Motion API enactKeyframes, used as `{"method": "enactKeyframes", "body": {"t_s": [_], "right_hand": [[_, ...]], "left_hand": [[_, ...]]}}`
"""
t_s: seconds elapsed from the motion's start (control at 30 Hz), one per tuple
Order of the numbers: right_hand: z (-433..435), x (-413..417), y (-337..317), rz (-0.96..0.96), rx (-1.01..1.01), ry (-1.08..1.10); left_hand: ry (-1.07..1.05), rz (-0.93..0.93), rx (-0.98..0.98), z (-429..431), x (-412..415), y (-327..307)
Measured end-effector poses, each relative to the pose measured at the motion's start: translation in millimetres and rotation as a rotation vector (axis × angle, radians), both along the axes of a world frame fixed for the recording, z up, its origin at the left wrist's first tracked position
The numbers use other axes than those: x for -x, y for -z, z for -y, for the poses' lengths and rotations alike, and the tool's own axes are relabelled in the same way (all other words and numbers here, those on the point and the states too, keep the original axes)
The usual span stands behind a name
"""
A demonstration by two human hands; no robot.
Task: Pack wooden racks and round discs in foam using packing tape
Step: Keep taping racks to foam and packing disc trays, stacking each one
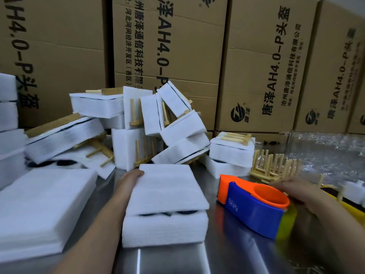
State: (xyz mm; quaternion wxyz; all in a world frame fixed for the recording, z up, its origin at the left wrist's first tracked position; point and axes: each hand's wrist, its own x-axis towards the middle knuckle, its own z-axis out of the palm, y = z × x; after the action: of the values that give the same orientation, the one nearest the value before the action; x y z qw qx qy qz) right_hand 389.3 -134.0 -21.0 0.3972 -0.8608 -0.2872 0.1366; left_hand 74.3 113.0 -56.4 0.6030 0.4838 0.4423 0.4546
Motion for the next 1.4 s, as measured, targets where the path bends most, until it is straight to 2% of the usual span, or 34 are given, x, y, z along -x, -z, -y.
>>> {"method": "enactKeyframes", "body": {"t_s": [0.17, 0.37, 0.57, 0.77, 0.9, 0.97, 1.1, 1.23, 1.4], "right_hand": [[3.0, -4.9, 31.8, -0.012, -0.225, 0.057], [5.0, -14.2, 38.4, 0.113, -0.115, 0.102], [9.8, -14.5, 38.1, 0.204, -0.145, 0.162], [13.4, -5.3, 31.8, 0.325, -0.357, 0.244], [12.7, 4.4, 15.1, 0.304, -0.566, 0.313], [11.8, 16.9, 1.6, 0.376, -0.646, 0.323], [3.4, 61.5, -24.2, 0.417, -0.868, 0.116], [-21.4, 112.3, -28.6, 0.489, -0.949, -0.162], [-62.0, 161.0, 2.0, 0.814, -0.902, -0.430]], "left_hand": [[0.005, -0.029, -0.038, 6.9, 0.2, -3.1], [0.018, -0.028, -0.056, 9.8, 0.7, -4.1], [0.000, -0.004, -0.049, 13.5, 0.0, -3.9], [-0.010, -0.002, -0.057, 16.8, -1.7, -5.1], [-0.007, 0.022, -0.046, 17.1, -0.2, -5.1], [0.001, 0.010, -0.048, 16.1, 0.4, -5.3], [0.055, 0.038, -0.051, 12.3, 2.2, -4.6], [0.156, 0.092, -0.058, 4.4, 5.1, -2.2], [0.120, 0.075, -0.073, 0.8, 2.9, -1.5]]}}
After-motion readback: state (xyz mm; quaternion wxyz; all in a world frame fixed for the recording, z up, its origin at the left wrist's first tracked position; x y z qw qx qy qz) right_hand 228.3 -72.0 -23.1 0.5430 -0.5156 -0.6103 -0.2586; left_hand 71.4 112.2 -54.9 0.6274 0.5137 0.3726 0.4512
